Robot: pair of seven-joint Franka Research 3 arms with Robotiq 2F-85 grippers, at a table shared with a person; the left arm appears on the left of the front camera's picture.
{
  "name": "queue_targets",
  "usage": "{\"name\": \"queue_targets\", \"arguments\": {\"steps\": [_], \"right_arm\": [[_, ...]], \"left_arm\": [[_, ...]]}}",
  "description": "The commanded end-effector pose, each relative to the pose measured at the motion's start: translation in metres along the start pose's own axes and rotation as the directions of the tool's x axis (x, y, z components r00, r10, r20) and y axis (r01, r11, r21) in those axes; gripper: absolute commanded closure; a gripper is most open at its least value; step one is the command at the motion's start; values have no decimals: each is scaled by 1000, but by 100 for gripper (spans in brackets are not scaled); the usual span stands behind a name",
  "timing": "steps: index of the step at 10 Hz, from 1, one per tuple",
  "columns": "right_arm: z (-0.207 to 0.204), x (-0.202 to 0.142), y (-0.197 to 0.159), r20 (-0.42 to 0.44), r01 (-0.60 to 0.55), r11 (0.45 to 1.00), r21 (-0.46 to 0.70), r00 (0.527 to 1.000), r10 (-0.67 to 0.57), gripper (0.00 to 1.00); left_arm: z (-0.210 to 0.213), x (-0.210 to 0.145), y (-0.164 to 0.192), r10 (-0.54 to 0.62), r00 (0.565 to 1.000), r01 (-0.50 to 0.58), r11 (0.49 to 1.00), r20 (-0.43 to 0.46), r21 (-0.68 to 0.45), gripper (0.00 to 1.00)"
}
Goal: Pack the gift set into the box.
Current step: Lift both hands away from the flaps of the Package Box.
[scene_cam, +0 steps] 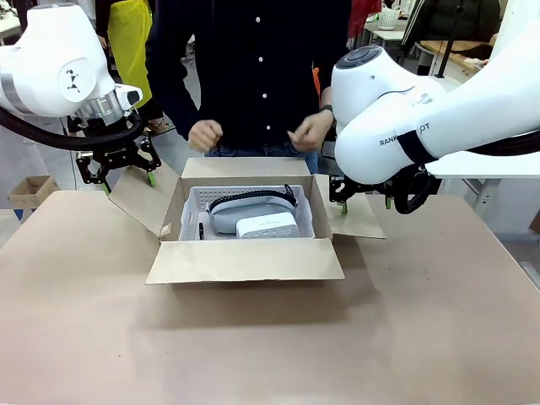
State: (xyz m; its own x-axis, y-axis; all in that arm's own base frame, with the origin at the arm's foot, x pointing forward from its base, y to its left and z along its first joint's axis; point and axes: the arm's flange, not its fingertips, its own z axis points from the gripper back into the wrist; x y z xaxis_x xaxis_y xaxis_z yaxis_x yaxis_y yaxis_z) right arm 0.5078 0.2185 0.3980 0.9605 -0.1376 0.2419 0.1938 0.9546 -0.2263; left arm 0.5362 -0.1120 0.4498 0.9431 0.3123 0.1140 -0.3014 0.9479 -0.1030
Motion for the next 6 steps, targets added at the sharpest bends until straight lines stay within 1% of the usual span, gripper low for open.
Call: {"name": "queue_targets", "arguments": {"steps": [1, 2, 3, 4, 5, 6], "right_arm": [[34, 5, -21, 16, 22, 998, 63, 1000, -23, 0], [73, 9, -49, -9, 41, 979, 198, 999, -40, 0], [96, 10, -71, -49, 57, 969, 239, 998, -47, 0], [113, 8, -90, -90, 79, 956, 281, 994, -56, 0], [128, 2, -114, -161, 96, 932, 350, 986, -41, 0], [143, -5, -152, -235, 170, 867, 469, 970, -63, 0]], "left_arm": [[40, -13, 2, -23, 997, 25, 999, 69, -31, 0], [79, -22, 17, 12, 996, -1, 992, 83, -128, 0], [105, -28, 34, 22, 998, -12, 982, 55, -190, 0], [127, -34, 57, 6, 1000, -8, 961, -9, -277, 0], [142, -36, 87, -11, 997, -15, 937, -73, -350, 0], [149, -33, 128, -83, 984, -7, 864, -157, -504, 0]]}}
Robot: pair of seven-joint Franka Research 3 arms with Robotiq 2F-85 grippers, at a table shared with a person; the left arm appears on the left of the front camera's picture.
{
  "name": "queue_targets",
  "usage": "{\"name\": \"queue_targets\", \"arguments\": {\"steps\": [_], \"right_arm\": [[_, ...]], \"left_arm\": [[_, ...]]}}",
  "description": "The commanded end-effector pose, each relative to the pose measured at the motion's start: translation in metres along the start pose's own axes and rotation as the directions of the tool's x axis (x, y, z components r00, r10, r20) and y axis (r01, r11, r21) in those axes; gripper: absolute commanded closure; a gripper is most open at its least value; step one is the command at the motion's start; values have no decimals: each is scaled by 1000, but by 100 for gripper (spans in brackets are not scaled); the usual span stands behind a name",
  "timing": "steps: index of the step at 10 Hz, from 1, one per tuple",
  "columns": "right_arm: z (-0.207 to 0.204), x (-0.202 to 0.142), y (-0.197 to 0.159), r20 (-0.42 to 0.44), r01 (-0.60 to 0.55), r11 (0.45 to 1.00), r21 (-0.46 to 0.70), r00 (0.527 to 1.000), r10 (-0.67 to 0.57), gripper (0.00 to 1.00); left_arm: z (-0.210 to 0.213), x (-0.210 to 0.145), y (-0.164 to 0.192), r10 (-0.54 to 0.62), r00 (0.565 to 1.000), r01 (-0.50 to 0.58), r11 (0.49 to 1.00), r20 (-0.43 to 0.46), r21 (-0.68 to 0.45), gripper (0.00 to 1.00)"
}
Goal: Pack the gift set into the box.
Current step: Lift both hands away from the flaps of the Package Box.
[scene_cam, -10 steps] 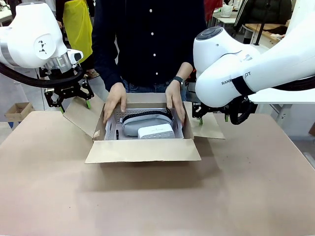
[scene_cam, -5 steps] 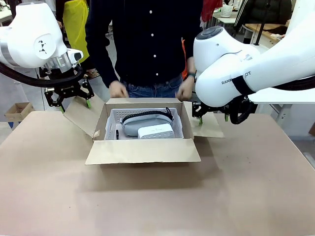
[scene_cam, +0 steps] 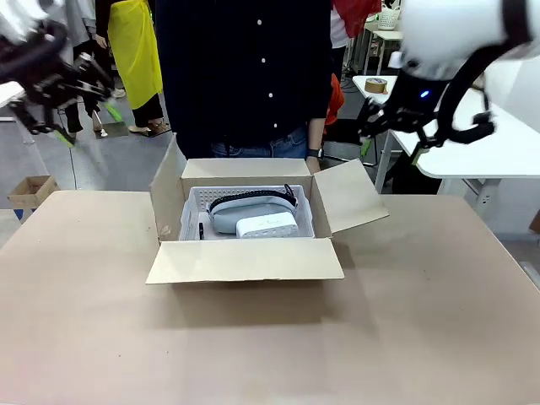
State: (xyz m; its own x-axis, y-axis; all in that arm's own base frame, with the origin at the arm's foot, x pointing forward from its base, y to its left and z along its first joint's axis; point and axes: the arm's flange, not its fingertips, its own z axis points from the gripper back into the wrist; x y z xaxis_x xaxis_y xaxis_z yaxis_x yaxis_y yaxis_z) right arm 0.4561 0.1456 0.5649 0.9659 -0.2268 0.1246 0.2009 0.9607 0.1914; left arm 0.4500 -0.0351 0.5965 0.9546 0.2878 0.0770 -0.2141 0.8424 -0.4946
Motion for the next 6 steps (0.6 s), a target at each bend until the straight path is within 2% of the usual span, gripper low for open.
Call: {"name": "queue_targets", "arguments": {"steps": [1, 2, 3, 4, 5, 6], "right_arm": [[27, -8, -69, -156, 161, 959, 231, 980, -127, 0], [35, -11, -108, -242, 313, 879, 358, 941, -237, 0], [30, -13, -152, -329, 451, 773, 447, 886, -327, 0], [14, -14, -192, -373, 506, 658, 558, 861, -345, 0], [-13, -13, -233, -368, 485, 491, 724, 873, -320, 0], [-44, -14, -271, -329, 448, 325, 833, 873, -361, 0]], "left_arm": [[15, 10, 85, -85, 972, 5, 941, -220, -339, 0], [10, 15, 123, -151, 956, -1, 856, -252, -516, 0], [-7, 20, 158, -161, 966, -32, 700, -201, -713, 0], [-27, 23, 176, -113, 984, -50, 578, -141, -814, 0], [-43, 37, 198, -54, 993, -56, 550, -102, -833, 0], [-58, 46, 218, -14, 994, -83, 555, -110, -828, 0]]}}
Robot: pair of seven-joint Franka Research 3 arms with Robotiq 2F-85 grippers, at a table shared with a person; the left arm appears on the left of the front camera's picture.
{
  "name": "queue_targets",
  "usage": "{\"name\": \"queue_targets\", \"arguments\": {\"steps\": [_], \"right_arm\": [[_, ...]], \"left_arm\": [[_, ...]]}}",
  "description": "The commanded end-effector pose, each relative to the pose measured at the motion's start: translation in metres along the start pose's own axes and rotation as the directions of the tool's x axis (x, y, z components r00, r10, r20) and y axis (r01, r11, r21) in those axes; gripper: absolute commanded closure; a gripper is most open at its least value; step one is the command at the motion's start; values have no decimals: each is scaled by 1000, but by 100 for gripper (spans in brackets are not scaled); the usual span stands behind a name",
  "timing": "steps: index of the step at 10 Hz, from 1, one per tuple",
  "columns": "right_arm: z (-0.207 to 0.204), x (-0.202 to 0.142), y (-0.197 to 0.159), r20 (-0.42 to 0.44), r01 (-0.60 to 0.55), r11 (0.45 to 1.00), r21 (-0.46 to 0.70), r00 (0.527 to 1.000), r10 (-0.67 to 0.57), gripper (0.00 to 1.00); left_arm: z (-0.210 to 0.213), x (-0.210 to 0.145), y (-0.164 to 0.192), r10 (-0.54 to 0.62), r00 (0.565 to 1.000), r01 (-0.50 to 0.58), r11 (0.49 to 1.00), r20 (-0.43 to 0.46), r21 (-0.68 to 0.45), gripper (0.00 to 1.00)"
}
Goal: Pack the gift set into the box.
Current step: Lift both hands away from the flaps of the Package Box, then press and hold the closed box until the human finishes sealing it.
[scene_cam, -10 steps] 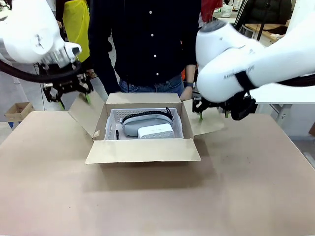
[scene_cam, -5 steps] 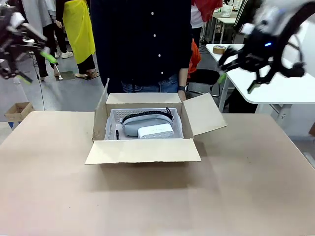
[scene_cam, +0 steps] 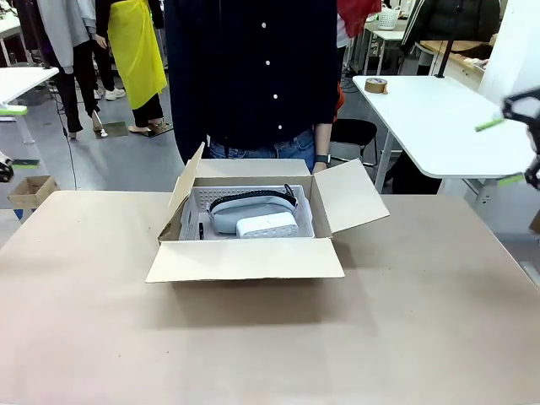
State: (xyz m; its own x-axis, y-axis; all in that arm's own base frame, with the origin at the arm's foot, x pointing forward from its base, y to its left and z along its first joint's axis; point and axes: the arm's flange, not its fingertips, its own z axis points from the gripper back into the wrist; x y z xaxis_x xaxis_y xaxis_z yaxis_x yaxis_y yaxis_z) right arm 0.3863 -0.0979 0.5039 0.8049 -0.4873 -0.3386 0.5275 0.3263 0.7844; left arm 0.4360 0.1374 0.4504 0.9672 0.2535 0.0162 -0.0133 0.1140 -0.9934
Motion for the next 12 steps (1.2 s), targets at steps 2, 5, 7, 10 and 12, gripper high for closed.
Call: {"name": "queue_targets", "arguments": {"steps": [2, 5, 7, 10, 12], "right_arm": [[-15, 52, -82, 130, 48, 856, 515, 983, -133, 0], [7, 22, -46, 35, 54, 986, 159, 998, -60, 0], [7, 22, -46, 35, 54, 986, 159, 998, -60, 0], [7, 22, -46, 35, 54, 986, 159, 998, -60, 0], [7, 22, -46, 35, 54, 986, 159, 998, -60, 0]], "left_arm": [[4, 27, 33, 26, 1000, -26, 1000, 3, 5, 0], [0, 12, 29, 42, 999, -42, 998, 13, -49, 0], [0, 12, 29, 42, 999, -42, 998, 13, -49, 0], [0, 12, 29, 42, 999, -42, 998, 13, -49, 0], [0, 12, 29, 42, 999, -42, 998, 13, -49, 0]]}}
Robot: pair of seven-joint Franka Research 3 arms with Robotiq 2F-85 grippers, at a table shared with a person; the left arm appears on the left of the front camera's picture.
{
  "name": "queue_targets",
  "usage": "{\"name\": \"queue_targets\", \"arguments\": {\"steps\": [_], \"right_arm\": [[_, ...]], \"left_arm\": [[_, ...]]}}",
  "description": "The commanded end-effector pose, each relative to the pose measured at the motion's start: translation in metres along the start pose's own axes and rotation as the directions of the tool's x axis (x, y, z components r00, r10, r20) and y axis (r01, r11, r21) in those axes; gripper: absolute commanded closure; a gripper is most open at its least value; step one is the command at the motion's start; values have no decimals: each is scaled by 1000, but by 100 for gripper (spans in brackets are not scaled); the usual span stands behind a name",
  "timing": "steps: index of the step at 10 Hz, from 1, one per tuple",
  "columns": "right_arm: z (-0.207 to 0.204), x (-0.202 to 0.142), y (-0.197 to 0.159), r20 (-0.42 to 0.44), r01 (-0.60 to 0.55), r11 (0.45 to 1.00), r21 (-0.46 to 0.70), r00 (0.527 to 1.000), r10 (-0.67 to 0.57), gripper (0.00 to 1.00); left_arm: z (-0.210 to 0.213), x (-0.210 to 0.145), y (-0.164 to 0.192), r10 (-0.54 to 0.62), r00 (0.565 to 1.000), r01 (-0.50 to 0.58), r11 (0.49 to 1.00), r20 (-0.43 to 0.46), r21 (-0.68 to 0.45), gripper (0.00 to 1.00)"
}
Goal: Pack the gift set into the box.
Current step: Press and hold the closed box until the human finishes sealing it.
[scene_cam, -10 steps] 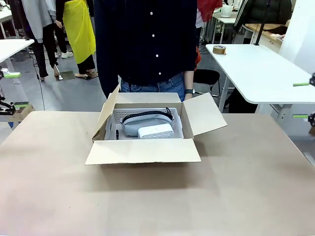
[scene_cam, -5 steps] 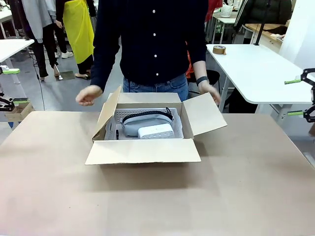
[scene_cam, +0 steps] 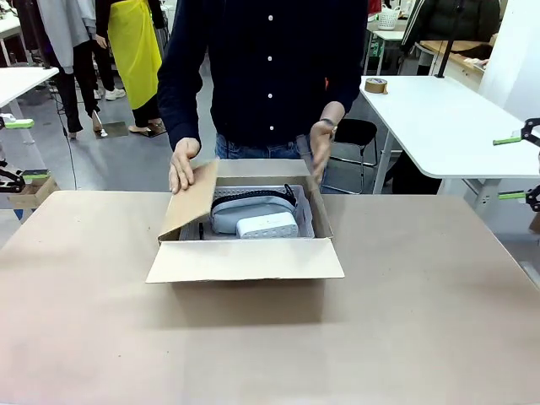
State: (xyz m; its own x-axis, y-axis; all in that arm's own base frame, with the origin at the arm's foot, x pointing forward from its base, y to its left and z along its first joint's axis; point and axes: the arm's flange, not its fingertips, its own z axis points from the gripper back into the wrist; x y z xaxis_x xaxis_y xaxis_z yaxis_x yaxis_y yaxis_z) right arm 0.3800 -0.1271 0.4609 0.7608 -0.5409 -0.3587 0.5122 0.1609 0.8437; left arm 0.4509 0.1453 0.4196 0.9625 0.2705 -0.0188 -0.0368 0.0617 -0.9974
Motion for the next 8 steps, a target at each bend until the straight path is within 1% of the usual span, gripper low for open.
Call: {"name": "queue_targets", "arguments": {"steps": [1, 8], "right_arm": [[3, -1, 1, -10, 5, 1000, -10, 1000, -5, 0], [3, -1, 1, -10, 5, 1000, -10, 1000, -5, 0]], "left_arm": [[0, -4, -2, 6, 1000, -6, 1000, 0, -4, 0], [0, -4, -2, 6, 1000, -6, 1000, 0, -4, 0]]}}
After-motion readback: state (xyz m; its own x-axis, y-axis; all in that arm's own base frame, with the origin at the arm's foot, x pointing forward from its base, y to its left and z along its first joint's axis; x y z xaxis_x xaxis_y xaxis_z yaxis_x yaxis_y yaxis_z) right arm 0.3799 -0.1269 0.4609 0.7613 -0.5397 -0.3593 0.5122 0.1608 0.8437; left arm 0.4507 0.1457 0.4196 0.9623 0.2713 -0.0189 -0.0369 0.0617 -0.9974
